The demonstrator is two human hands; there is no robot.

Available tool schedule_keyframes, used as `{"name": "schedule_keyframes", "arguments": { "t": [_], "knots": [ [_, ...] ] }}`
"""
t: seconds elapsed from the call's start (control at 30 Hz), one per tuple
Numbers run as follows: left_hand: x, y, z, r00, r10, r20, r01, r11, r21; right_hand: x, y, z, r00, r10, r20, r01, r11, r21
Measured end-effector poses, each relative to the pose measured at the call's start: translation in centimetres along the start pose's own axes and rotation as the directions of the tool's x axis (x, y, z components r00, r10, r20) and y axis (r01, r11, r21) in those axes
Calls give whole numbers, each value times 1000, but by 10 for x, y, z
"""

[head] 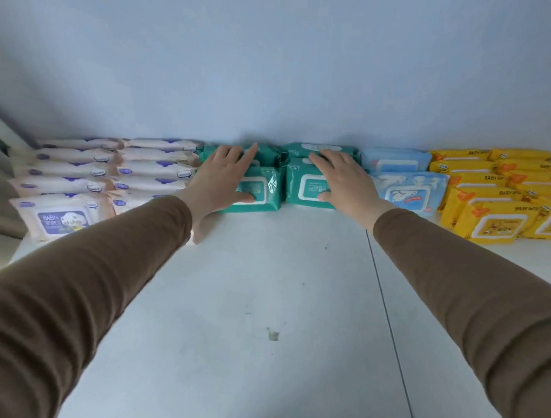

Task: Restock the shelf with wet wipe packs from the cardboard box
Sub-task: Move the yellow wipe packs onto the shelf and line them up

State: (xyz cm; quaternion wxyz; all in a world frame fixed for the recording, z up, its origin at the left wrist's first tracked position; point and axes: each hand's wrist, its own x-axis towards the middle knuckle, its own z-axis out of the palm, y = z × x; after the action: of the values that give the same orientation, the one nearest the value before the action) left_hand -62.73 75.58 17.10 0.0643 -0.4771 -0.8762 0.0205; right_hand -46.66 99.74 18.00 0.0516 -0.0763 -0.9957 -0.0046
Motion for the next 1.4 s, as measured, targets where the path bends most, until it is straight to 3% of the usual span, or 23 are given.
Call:
{"name": "schedule_keyframes", "arguments": {
  "t": [0.13,0.27,0.37,0.47,0.53,0.67,0.73,0.8,0.87,0.93,1.13,1.27,1.4],
  "knots": [
    [6,-13,7,991,117,-62,-112,991,73,-3,6,-5,998,-53,21,54,996,-69],
    [15,-13,11,991,119,-58,-110,985,136,4,-1,-6,999,-24,31,29,985,-172],
    [8,-3,7,999,35,-40,-32,995,95,9,-14,-4,998,67,19,-63,981,-181],
    [-18,12,-6,990,-106,-95,93,987,-128,16,-43,-14,977,213,27,-210,974,-81],
    [-49,14,-16,973,-122,-194,65,958,-278,14,-70,-23,967,251,-50,-248,967,60],
    [-133,-55,-11,929,-221,-296,108,929,-354,10,-166,-32,995,8,-102,26,943,332],
    [-162,-106,-8,925,-283,-252,204,932,-301,20,-210,-26,979,-181,-92,199,942,270],
    [-180,-154,-8,938,-326,-119,291,926,-242,40,-244,-14,954,-299,-22,299,943,146],
    [-193,-192,-7,941,-333,64,339,932,-132,61,-268,0,946,-315,84,313,949,36],
    [-201,-212,-1,937,-310,159,319,947,-34,77,-281,11,942,-300,148,309,950,-46],
    [-197,-217,10,927,-348,142,345,937,50,88,-276,20,935,-323,143,338,936,-96],
    [-196,-204,4,903,-396,167,383,918,105,83,-291,19,960,-215,177,222,975,-21],
    [-197,-176,-5,867,-471,160,461,882,100,54,-302,21,992,-128,-11,128,992,5]
  ]
}}
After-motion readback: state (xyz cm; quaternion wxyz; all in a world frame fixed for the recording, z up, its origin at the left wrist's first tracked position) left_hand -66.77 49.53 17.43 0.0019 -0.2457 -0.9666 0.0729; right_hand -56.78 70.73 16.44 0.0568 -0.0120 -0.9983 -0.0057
